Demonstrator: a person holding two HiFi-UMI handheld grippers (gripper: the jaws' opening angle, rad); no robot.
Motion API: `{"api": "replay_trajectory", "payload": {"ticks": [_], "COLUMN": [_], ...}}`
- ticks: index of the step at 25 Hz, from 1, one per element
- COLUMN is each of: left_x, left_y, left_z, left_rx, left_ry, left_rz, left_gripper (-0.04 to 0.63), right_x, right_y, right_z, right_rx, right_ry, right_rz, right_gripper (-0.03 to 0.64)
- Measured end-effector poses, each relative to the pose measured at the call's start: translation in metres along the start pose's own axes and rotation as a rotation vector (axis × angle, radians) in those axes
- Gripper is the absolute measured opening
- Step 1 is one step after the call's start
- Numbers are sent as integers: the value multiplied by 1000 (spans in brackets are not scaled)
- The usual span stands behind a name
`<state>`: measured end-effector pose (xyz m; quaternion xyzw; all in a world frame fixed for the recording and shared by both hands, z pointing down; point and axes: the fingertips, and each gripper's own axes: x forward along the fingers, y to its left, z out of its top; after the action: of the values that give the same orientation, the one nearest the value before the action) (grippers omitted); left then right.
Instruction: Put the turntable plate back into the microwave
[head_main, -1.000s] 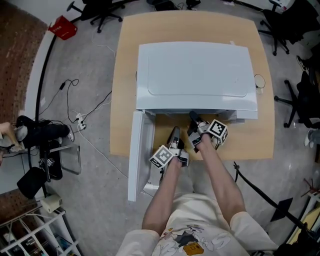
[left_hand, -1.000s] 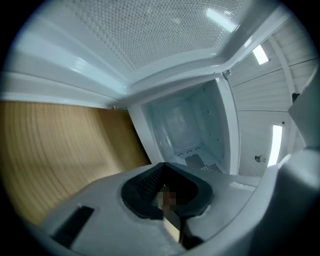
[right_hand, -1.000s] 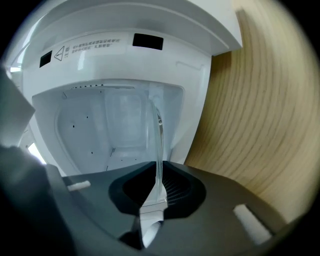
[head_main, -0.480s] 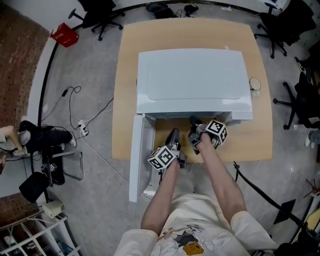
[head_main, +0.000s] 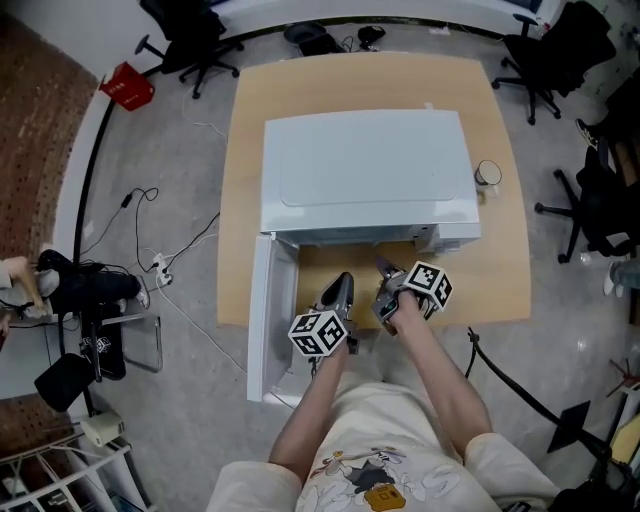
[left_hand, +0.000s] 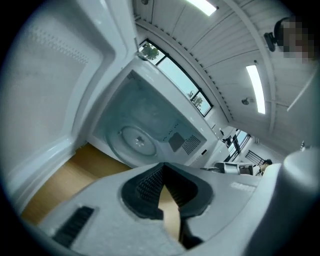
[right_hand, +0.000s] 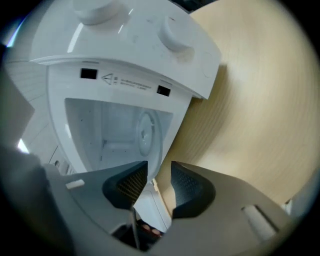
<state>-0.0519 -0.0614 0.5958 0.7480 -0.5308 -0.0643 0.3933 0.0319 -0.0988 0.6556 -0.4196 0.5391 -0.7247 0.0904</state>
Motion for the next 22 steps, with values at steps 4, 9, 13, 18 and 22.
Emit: {"api": "replay_trajectory", "payload": {"ticks": [4, 9, 13, 18, 22], "left_x": [-13, -33, -60, -96, -124], "left_y": [-31, -68, -89, -110, -107], "left_z": [1, 6, 12, 12, -2], "left_rx": [72, 196, 352, 495, 512], "left_ry": [28, 40, 67, 80, 113], "left_rz": [-16, -5, 24, 27, -4], "left_gripper": [-2, -2, -2, -2, -2], "right_x": [-38, -86, -125, -153, -166], "right_y": [19, 48, 76, 78, 69], "right_z": [-10, -21, -45, -78, -111], "right_rx": [-295, -867, -1243, -1414, -1406], "right_ry": [38, 7, -50, -102, -145], "right_rz": [37, 49, 32, -31, -82], "right_gripper": [130, 8, 6, 6, 6]}}
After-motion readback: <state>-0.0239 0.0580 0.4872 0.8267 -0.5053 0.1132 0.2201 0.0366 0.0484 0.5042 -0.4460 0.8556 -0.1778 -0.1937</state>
